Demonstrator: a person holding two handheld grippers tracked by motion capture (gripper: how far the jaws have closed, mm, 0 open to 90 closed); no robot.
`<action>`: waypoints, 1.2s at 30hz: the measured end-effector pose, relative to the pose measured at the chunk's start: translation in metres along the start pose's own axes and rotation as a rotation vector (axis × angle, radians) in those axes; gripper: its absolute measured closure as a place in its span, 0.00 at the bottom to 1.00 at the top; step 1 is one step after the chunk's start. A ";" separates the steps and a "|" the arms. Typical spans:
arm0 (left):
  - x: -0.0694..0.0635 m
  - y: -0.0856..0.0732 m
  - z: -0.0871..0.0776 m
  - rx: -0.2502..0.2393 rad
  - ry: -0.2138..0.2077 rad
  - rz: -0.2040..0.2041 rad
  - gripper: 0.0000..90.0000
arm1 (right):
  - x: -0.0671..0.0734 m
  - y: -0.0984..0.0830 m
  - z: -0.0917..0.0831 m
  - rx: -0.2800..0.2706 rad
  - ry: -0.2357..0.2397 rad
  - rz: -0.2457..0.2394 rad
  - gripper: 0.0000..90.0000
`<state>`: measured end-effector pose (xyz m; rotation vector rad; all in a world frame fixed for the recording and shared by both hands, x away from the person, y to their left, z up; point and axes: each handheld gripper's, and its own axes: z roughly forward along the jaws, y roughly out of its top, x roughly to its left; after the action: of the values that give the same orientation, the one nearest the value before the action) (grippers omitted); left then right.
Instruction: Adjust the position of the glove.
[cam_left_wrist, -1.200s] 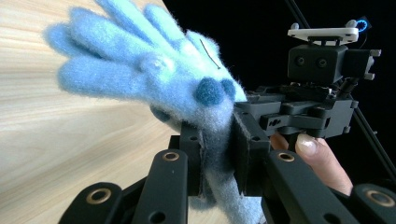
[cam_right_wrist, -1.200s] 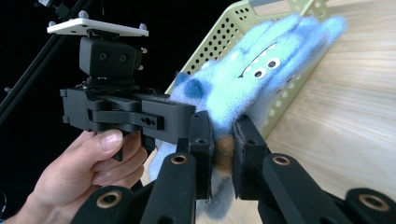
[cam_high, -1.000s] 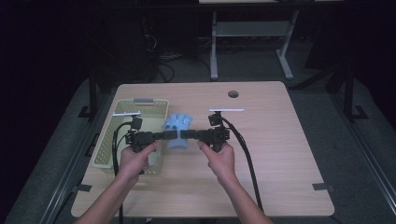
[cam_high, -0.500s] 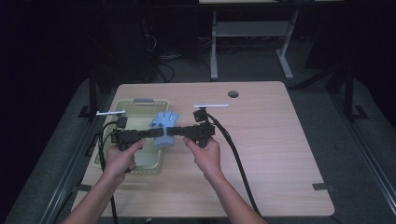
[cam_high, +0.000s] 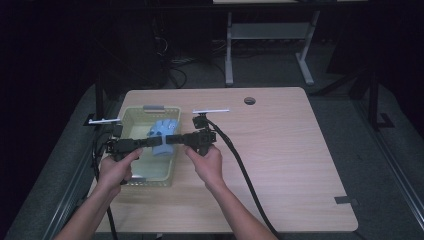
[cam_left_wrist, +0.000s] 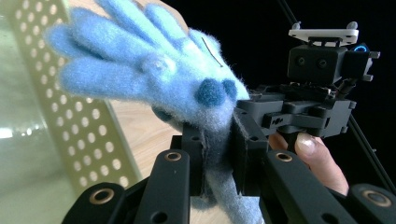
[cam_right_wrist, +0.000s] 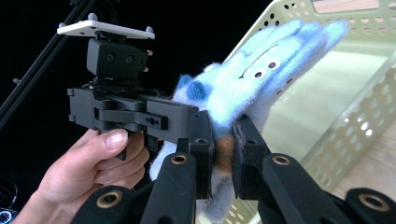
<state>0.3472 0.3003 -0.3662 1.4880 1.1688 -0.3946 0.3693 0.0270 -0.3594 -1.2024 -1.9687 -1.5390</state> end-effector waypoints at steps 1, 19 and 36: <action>0.001 0.000 -0.002 0.008 0.005 0.001 0.86 | 0.001 0.000 0.002 0.005 0.001 0.002 0.89; 0.022 0.006 -0.024 0.026 0.033 -0.026 0.88 | -0.002 0.001 0.037 0.027 0.020 0.030 0.89; 0.050 0.007 -0.039 0.036 0.067 -0.069 0.89 | -0.011 0.004 0.071 0.075 0.025 0.052 0.89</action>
<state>0.3614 0.3581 -0.3894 1.5054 1.2743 -0.4173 0.3935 0.0884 -0.3891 -1.1890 -1.9461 -1.4352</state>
